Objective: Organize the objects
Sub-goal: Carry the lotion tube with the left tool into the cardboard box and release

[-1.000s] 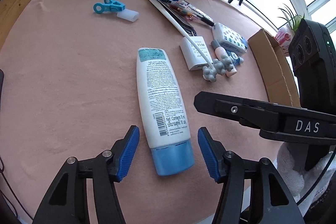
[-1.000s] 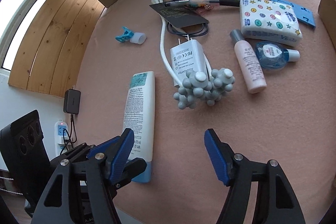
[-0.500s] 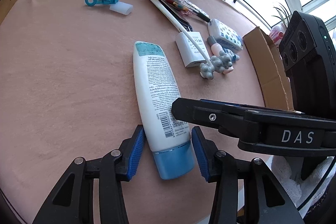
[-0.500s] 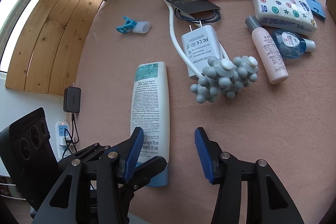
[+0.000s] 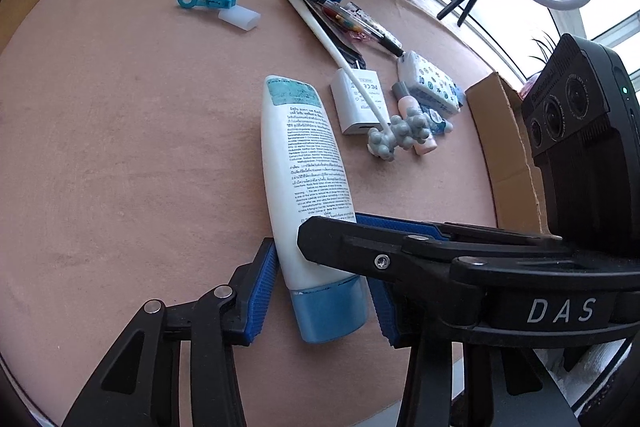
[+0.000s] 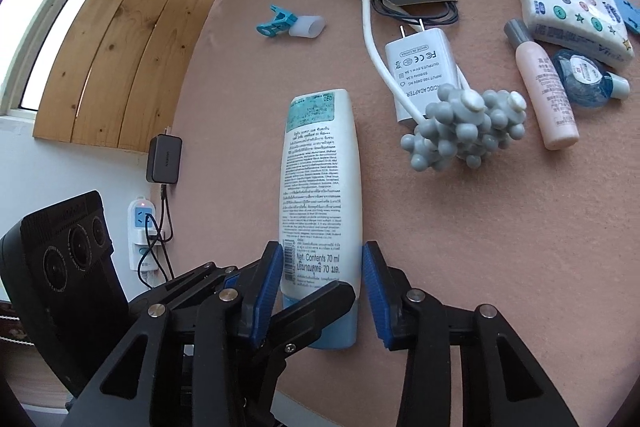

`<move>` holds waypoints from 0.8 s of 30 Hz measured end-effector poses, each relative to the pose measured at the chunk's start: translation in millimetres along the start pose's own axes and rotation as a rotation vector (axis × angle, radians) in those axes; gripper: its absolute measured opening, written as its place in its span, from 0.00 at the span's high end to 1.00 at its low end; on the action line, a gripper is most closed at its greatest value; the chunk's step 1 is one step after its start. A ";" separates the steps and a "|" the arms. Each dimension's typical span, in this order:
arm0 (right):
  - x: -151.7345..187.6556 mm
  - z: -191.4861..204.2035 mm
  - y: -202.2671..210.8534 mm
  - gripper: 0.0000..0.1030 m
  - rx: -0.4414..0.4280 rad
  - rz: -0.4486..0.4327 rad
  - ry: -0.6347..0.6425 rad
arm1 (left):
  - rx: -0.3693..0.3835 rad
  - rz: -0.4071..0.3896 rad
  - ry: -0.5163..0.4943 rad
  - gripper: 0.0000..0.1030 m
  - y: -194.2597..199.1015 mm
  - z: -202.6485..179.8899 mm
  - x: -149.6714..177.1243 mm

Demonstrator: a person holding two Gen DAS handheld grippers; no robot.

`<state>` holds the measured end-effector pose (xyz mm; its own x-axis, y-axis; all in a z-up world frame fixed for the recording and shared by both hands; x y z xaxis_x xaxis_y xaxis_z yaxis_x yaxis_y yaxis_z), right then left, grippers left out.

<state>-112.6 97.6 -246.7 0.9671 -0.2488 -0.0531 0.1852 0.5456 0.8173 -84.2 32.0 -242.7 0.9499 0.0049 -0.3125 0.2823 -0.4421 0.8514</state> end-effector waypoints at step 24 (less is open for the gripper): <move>14.7 -142.9 229.9 0.63 0.096 -0.355 -0.107 | 0.115 -0.105 -0.280 0.55 -33.8 -279.3 -40.8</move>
<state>-30.9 333.8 -141.6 0.8208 -0.4940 -0.2868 0.4836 0.3337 0.8092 -95.1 297.3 -141.1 0.8384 -0.1840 -0.5131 0.3445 -0.5505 0.7604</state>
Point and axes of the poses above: each gripper's, at about its wrist camera, not at the fingertips, and y roughly against the way its jaws point, z to its left, x to its underside, the point moved 8 cm from there along -y, roughly the way its jaws point, and after that the axes turned 5 degrees about -y, right-handed, at the moved point
